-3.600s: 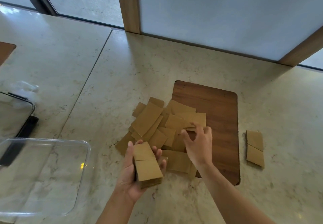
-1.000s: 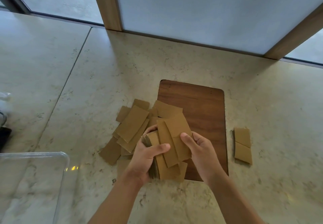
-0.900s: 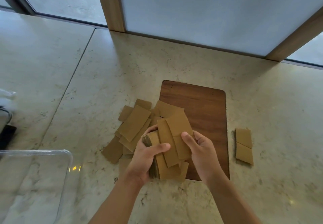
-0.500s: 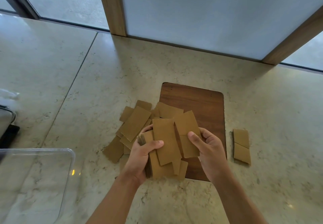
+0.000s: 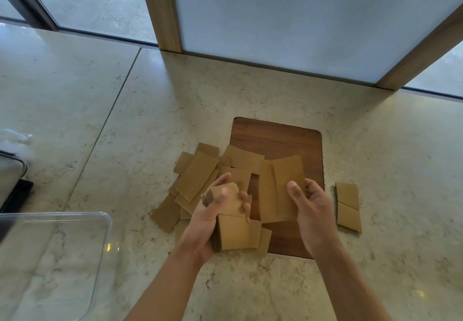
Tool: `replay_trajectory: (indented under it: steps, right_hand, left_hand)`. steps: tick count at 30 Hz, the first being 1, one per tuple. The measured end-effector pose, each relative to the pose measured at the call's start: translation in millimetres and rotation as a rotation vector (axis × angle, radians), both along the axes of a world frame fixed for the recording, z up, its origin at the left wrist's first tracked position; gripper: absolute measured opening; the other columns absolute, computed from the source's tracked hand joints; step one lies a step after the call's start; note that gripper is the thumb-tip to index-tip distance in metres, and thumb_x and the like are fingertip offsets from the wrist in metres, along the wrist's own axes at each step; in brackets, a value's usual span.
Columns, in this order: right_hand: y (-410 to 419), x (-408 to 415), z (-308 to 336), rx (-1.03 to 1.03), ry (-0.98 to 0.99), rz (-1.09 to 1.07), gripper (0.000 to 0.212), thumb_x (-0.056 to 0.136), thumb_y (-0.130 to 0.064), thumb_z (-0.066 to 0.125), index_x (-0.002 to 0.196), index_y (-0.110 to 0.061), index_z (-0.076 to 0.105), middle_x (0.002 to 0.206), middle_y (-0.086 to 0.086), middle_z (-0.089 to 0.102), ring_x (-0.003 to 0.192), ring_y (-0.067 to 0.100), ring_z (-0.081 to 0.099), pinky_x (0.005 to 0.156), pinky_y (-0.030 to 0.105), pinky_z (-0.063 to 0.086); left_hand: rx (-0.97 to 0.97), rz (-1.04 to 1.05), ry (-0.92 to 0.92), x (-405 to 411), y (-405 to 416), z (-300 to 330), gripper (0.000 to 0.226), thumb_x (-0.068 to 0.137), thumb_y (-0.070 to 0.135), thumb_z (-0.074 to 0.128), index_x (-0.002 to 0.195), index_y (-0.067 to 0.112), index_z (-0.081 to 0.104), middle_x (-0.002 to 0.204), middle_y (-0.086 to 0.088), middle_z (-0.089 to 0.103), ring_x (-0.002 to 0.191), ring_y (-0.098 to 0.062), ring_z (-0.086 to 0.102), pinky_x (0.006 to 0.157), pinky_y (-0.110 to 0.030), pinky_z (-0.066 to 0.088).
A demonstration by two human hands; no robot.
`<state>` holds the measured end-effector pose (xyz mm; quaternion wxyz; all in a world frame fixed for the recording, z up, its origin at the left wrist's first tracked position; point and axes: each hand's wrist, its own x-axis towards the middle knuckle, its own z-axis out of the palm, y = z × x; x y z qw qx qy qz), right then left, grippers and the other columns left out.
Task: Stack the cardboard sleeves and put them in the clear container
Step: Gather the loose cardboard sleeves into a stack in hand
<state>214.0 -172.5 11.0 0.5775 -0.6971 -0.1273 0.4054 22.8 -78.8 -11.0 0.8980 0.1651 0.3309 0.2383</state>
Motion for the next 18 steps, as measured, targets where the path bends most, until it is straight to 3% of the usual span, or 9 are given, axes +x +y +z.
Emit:
replay_trajectory:
  steps: [5,9,12,15,18]
  right_hand:
    - [-4,6,1,-0.002,0.005,-0.009,0.033,0.086,-0.047,0.069,0.109,-0.024,0.07,0.093,-0.004,0.079,0.087,0.018,0.072,0.079,0.051,0.061]
    - [1,-3,2,0.008,0.0,0.007,0.039,0.087,-0.052,0.067,0.111,-0.022,0.067,0.093,-0.007,0.078,0.083,0.011,0.072,0.072,0.039,0.06]
    - [4,-5,2,0.026,-0.006,0.045,0.038,0.088,-0.051,0.066,0.11,-0.021,0.068,0.092,-0.006,0.078,0.08,0.01,0.071,0.068,0.031,0.059]
    - [2,-3,4,0.029,-0.063,0.184,0.026,0.089,-0.049,0.067,0.106,-0.03,0.072,0.093,-0.003,0.08,0.076,0.009,0.074,0.063,0.023,0.058]
    - [0,4,9,-0.002,-0.122,0.472,0.024,0.089,-0.054,0.071,0.107,-0.04,0.073,0.098,-0.004,0.081,0.08,0.011,0.077,0.063,0.019,0.057]
  left_hand:
    - [-0.108,0.012,-0.11,-9,0,-11,0.065,0.085,0.054,0.082,0.141,0.031,0.061,0.12,-0.02,0.067,0.097,-0.03,0.069,0.083,-0.049,0.058]
    - [-0.195,-0.04,-0.202,-8,0,-15,0.059,0.092,0.061,0.072,0.142,0.032,0.061,0.122,-0.018,0.068,0.098,-0.028,0.067,0.085,-0.047,0.057]
    - [-0.197,-0.069,-0.211,-6,-1,-17,0.058,0.091,0.057,0.077,0.141,0.031,0.061,0.12,-0.018,0.066,0.096,-0.028,0.065,0.085,-0.047,0.055]
    - [-0.136,-0.081,-0.157,-3,3,-14,0.059,0.083,0.044,0.089,0.134,0.027,0.066,0.117,-0.021,0.069,0.095,-0.03,0.067,0.084,-0.049,0.058]
    - [-0.075,-0.138,-0.039,2,11,-6,0.068,0.071,0.039,0.097,0.131,0.022,0.07,0.124,-0.023,0.072,0.101,-0.036,0.072,0.088,-0.054,0.061]
